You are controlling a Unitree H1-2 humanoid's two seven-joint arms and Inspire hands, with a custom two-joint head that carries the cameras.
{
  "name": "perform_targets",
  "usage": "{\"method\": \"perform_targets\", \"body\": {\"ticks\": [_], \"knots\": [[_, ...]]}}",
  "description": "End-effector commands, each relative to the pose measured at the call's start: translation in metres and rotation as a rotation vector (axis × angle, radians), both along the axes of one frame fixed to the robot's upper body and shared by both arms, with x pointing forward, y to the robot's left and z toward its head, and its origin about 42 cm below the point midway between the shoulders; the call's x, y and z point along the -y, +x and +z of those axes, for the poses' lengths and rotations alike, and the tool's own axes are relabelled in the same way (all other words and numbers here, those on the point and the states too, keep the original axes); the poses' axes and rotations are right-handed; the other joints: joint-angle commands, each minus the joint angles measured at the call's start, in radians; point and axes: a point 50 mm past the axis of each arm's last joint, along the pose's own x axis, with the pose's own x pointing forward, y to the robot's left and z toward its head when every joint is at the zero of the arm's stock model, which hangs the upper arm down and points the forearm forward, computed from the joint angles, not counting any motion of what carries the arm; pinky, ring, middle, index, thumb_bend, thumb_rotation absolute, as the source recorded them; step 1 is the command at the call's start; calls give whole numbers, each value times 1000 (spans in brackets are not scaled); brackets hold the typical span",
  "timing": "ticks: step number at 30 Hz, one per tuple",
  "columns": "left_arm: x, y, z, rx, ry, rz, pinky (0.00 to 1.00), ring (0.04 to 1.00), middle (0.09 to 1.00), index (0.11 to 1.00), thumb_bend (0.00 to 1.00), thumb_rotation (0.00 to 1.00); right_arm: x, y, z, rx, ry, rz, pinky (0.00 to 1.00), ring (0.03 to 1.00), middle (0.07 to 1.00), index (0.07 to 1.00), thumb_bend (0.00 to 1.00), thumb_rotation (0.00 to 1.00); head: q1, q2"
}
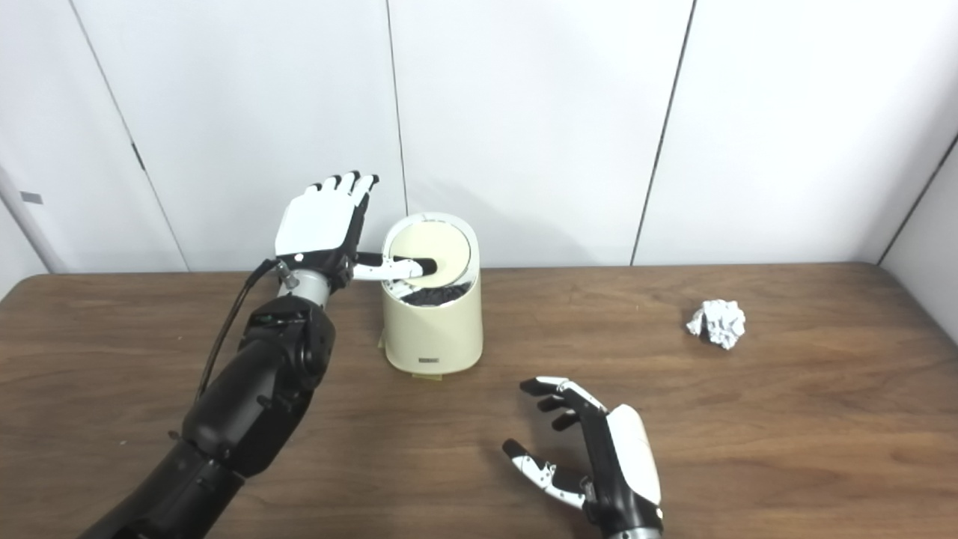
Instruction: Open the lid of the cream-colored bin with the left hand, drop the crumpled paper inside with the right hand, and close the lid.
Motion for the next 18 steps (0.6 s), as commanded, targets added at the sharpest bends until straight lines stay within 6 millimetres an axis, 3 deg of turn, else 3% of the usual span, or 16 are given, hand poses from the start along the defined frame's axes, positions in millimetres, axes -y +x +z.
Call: {"method": "perform_targets", "body": {"ticks": [1, 9, 18], "knots": [[0, 7, 28, 88, 53, 7, 1000, 1000, 1000, 1000, 1000, 451, -3, 3, 9, 47, 10, 0, 529, 655, 703, 678, 313, 149, -1, 0], [-1, 6, 32, 84, 91, 4, 1000, 1000, 1000, 1000, 1000, 325, -2, 4, 9, 40, 5, -1, 527, 655, 708, 680, 314, 165, 2, -2], [-1, 6, 32, 99, 108, -3, 1000, 1000, 1000, 1000, 1000, 286, -3, 5, 9, 50, 4, -4, 508, 638, 698, 676, 317, 157, 2, 2]]}}
